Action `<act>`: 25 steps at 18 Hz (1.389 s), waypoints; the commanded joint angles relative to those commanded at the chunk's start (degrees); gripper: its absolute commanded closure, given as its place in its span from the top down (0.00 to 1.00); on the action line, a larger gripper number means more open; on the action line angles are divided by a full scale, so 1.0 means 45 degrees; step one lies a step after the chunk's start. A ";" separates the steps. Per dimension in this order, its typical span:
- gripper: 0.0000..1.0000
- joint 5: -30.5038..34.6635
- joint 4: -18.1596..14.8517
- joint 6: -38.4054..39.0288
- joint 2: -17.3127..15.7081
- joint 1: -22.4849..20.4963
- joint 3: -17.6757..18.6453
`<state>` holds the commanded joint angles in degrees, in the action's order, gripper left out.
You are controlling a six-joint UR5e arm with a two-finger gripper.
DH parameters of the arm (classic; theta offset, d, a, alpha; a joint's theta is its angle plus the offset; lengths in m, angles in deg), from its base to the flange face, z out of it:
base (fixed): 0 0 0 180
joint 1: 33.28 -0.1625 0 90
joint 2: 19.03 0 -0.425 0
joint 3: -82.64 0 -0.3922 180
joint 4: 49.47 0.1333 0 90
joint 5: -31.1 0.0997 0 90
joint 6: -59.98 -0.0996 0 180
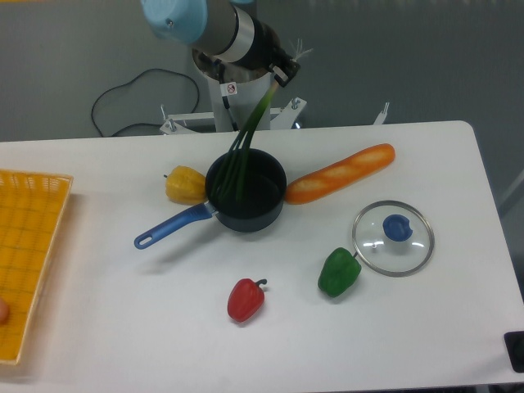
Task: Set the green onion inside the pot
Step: 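Move the gripper sideways, pushing the onion upright inside the saucepan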
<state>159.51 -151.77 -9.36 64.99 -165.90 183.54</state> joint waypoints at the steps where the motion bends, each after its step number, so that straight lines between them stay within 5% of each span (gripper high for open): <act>1: 0.15 0.0097 0.0000 0.0078 0.0020 0.0000 0.0039; 25: 0.19 0.0274 0.0078 0.1094 0.1621 0.0508 -0.0214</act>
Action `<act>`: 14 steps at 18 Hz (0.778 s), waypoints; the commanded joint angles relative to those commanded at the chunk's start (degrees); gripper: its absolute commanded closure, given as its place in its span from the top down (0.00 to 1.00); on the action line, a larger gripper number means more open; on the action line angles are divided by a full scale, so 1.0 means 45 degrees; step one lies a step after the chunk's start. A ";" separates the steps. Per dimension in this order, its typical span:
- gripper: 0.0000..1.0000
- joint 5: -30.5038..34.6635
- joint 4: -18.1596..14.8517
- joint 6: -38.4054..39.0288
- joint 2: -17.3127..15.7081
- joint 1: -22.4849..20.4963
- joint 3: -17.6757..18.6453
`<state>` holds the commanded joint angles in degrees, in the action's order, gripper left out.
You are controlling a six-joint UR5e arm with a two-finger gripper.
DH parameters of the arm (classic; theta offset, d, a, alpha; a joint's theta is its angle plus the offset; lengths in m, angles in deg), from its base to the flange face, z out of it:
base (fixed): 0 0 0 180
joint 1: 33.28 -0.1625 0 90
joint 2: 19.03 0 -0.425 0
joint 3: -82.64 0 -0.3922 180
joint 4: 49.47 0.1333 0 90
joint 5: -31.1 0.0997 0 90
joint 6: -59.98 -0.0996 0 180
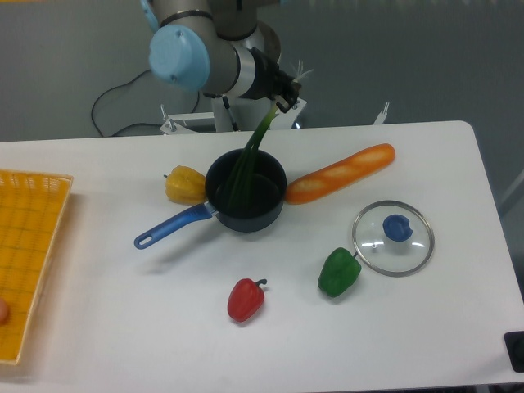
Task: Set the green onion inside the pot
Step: 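Move the gripper sideways, pushing the onion upright inside the saucepan, then open the gripper and let the onion tip against the saucepan rim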
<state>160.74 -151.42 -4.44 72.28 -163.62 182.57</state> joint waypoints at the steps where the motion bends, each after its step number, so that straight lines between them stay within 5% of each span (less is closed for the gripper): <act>1: 0.19 0.0000 0.0000 0.0001 0.0039 0.0078 -0.0059; 14: 0.21 0.0332 0.0000 0.0781 0.0645 0.0742 -0.0001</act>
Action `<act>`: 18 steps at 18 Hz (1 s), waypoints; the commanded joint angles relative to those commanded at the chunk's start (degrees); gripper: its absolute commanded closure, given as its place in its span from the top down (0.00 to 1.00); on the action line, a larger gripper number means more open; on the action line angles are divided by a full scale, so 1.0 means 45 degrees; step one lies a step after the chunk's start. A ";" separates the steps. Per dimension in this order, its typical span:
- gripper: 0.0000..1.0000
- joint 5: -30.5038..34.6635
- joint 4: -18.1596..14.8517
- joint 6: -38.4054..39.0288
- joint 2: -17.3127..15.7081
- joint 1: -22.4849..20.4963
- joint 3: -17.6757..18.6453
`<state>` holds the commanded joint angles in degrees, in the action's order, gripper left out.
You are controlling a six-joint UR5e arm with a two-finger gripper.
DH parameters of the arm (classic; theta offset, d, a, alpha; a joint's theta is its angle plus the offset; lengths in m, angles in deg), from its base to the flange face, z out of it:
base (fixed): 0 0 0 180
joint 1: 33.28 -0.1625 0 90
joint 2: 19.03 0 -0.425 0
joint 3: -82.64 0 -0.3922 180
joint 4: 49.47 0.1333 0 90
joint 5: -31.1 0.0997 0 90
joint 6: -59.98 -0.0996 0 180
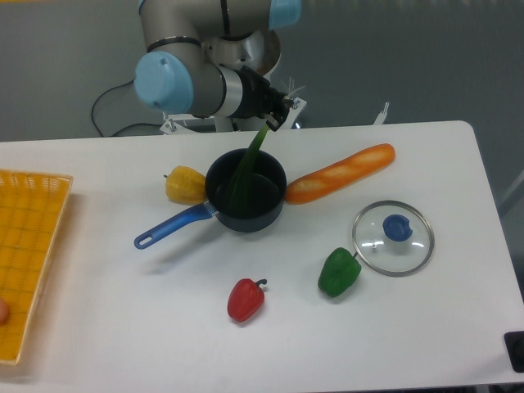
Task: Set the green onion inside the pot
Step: 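Open the gripper and let the onion tip against the saucepan rim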
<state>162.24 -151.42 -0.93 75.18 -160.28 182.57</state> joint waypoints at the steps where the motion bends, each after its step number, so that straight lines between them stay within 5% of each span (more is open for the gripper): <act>1: 0.21 0.0000 0.0000 0.0078 0.0020 0.0000 0.0000; 18: 0.24 0.0293 -0.0039 0.0997 0.0117 0.0527 0.0235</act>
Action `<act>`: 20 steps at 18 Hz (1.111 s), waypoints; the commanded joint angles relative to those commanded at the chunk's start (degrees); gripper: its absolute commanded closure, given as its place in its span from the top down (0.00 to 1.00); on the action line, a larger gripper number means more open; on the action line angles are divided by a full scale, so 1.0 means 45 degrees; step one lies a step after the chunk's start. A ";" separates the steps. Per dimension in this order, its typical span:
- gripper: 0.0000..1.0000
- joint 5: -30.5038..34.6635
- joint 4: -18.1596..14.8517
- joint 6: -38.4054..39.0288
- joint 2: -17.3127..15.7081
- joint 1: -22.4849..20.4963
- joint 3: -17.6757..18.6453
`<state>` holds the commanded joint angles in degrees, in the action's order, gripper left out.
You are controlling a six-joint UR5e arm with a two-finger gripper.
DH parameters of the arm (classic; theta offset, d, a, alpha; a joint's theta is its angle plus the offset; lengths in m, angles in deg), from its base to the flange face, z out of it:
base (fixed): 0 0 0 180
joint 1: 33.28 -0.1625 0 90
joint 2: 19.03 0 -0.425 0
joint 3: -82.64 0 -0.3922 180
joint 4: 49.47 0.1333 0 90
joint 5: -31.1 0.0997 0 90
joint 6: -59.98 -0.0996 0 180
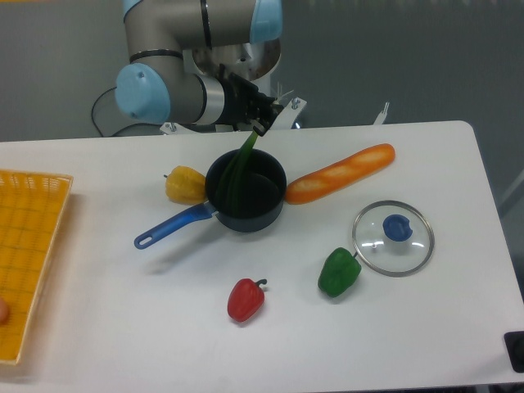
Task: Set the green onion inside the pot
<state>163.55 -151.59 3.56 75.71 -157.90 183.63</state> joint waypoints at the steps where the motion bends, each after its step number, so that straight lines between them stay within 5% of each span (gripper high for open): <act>1: 0.24 0.0019 0.0000 0.0000 -0.0019 0.0000 0.0000; 7: 0.70 0.0175 0.0000 0.0000 -0.0058 0.0000 -0.0098; 14: 0.72 0.0118 -0.0039 -0.0019 -0.0059 -0.0019 -0.0331; 15: 0.79 0.0059 -0.0039 -0.0020 -0.0020 -0.0039 -0.0487; 16: 1.00 -0.0019 -0.0001 0.0000 -0.0020 -0.0116 -0.0604; 20: 1.00 -0.1264 0.0058 -0.0117 0.0000 -0.0721 -0.1638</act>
<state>157.86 -151.33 3.03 75.71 -161.15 176.26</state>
